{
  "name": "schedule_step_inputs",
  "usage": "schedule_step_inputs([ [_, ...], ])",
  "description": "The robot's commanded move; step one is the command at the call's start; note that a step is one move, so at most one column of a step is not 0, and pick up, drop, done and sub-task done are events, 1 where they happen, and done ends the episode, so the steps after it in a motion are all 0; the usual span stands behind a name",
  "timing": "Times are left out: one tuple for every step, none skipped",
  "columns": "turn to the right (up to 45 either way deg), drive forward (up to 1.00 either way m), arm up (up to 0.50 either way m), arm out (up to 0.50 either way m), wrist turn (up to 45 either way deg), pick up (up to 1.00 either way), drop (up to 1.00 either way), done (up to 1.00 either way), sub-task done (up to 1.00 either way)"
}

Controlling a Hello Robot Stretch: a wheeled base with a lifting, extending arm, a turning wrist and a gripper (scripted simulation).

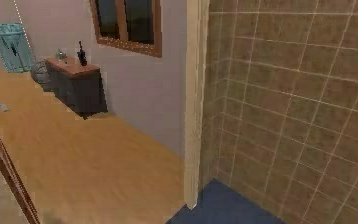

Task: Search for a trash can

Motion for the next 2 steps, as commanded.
schedule_step_inputs([
  [0.0, 0.80, 0.00, 0.00, 0.0, 0.00, 0.00, 0.00, 0.00],
  [-42.0, 0.00, 0.00, 0.00, 0.0, 0.00, 0.00, 0.00, 0.00],
])
